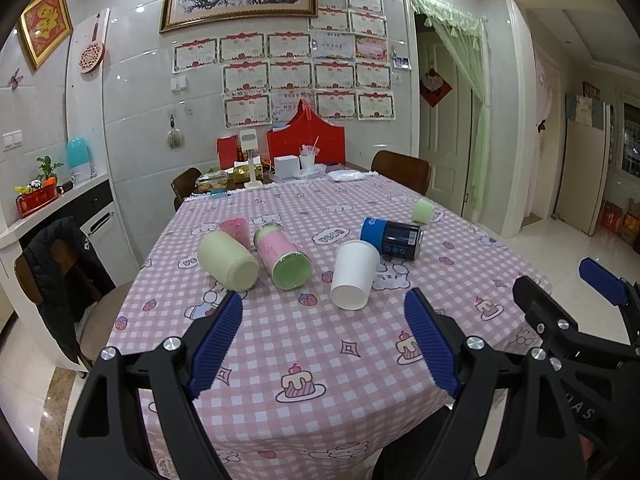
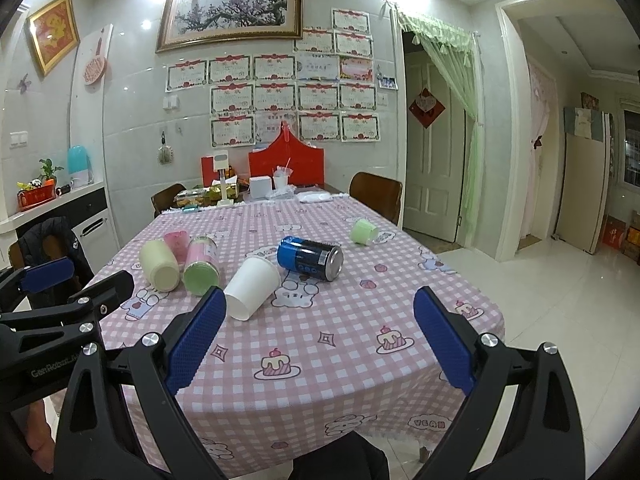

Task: Flip cup upside down
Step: 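Move the left gripper to the pink-labelled glass jar and close on it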

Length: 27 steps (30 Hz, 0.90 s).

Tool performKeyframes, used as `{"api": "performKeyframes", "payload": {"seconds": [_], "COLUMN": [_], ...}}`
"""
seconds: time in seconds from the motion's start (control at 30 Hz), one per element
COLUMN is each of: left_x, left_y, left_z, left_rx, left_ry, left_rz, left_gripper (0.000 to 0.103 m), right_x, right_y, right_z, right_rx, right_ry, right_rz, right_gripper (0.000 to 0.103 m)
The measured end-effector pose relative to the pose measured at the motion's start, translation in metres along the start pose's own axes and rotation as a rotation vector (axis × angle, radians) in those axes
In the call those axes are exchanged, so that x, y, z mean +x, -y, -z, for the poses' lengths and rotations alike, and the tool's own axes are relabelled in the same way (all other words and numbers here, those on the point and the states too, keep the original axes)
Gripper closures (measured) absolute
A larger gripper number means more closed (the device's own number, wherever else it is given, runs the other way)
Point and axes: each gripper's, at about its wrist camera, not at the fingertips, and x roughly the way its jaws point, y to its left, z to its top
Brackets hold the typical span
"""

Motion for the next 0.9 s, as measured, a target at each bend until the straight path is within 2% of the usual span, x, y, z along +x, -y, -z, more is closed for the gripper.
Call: {"api": "performKeyframes", "payload": {"seconds": [0.27,0.5,0.77,0.9], "left_x": [0.042,0.089,0.134,0.155], "left_y": [-0.002,-0.015,-0.046,-0.057], "left_z": [0.005,0.005,-0.005,-0.012], "left_rx": [-0.024,-0.045,-0.104,-0.111], "left_ry": [-0.083,-0.151,-0.207,-0.223], "left_rz": [0.008,-0.020,0.000,-0.023], "left_gripper": [0.021,0.021,0.021,0.021], "right_x": [0.034,0.079,0.128,0.146], "right_y": [0.001,-0.009,-0.031,-0.043], "right_z": [0.006,0.006,-0.007,-0.015], "right_rx": [-0.004,-0.005,-0.022,-0.048], "right_ry": [-0.080,-0.156,-0.203,-0.200], "right_rz": [0.004,-0.021,-0.053,-0.066], "right_gripper": [0.012,0.012,0.012,0.012]}}
